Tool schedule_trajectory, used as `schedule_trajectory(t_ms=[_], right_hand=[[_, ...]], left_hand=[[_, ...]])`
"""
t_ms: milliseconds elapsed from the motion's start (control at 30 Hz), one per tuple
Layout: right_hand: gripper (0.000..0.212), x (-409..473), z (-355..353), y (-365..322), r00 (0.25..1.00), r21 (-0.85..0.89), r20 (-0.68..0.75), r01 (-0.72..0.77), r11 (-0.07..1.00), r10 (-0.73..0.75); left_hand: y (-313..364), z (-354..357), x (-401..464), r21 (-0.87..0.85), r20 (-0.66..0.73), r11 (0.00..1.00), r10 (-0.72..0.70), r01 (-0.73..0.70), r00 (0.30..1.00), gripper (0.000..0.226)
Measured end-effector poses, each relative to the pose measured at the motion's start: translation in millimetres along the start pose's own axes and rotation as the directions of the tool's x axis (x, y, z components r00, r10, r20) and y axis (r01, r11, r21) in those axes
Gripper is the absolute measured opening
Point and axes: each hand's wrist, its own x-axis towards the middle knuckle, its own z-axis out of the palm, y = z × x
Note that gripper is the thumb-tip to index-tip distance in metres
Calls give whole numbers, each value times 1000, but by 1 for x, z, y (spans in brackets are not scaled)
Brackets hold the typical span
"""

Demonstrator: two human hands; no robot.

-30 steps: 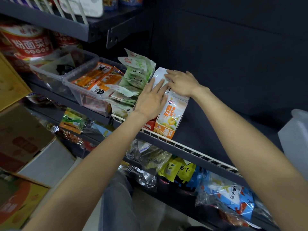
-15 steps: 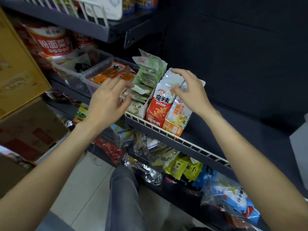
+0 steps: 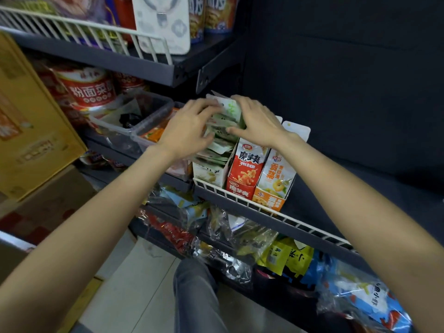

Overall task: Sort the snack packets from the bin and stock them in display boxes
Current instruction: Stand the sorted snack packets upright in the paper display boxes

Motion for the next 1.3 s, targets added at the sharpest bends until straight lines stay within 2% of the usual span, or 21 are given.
schedule_trajectory(t_ms=[67, 100, 200, 233, 300, 400, 467, 533, 600, 700, 800, 900, 967, 1000, 1067, 1133, 1200, 1300], right_hand=[[83, -6, -3, 3, 997, 76, 73, 30, 997, -35], [83, -8, -5, 5, 994, 144, 98, 28, 989, -43], [69, -13, -12, 11, 999, 433, 43, -40, 901, 24], [64, -13, -15, 13, 998, 463, -4, -51, 885, 60], [60, -11, -16, 17, 993, 367, -74, -59, 928, 92], [59, -4, -13, 19, 992, 263, -95, -55, 963, 83], [42, 0, -8, 17, 984, 221, -180, 23, 975, 18], [23, 2, -2, 19, 963, 109, -260, 104, 989, -72], [16, 0, 4, 20, 958, 49, -264, 125, 991, -108], [17, -9, 8, 19, 965, 115, -240, 136, 984, -106], [21, -9, 3, 17, 983, 204, -179, 78, 976, -41], [30, -5, -5, 23, 997, 310, -66, 67, 948, -48], [39, -1, -12, 33, 996, 386, -88, 6, 922, 30], [37, 3, -14, 37, 987, 379, -138, -29, 925, 88], [30, 12, -13, 45, 968, 255, -189, -116, 960, 167], [31, 22, -8, 45, 973, 106, -105, -192, 976, 204], [28, 29, -1, 42, 973, 43, -52, -221, 974, 223], [20, 33, 4, 37, 972, 31, -98, -211, 977, 213]], left_hand=[[0, 1, 6, 21, 83, 999, -28, 27, 996, 53], [0, 2, 8, 44, 78, 998, -44, 41, 996, 49], [-1, 7, 5, 139, -30, 988, 66, -61, 997, 20], [-1, 10, 3, 165, -70, 981, 117, -104, 991, 14], [-2, 16, 0, 197, -126, 967, 187, -160, 974, 10], [2, 18, -1, 234, -172, 948, 259, -216, 950, 10], [6, 17, 2, 270, -187, 936, 279, -224, 942, 12], [11, 15, 4, 308, -190, 927, 279, -212, 941, 19], [13, 14, 6, 336, -191, 923, 262, -188, 946, 24], [13, 15, 10, 355, -156, 925, 199, -133, 968, 31], [12, 21, 14, 350, -95, 932, 136, -95, 986, 31], [10, 27, 16, 346, -86, 935, 110, -74, 990, 23], [10, 28, 19, 330, -100, 941, 118, -79, 988, 21], [10, 28, 20, 330, -102, 940, 122, -83, 987, 20], [10, 29, 23, 337, -93, 937, 127, -88, 988, 21], [9, 30, 26, 347, -89, 934, 126, -88, 988, 22], [7, 33, 28, 350, -88, 933, 119, -81, 989, 21], [6, 34, 30, 358, -59, 931, 100, -72, 993, 17]])
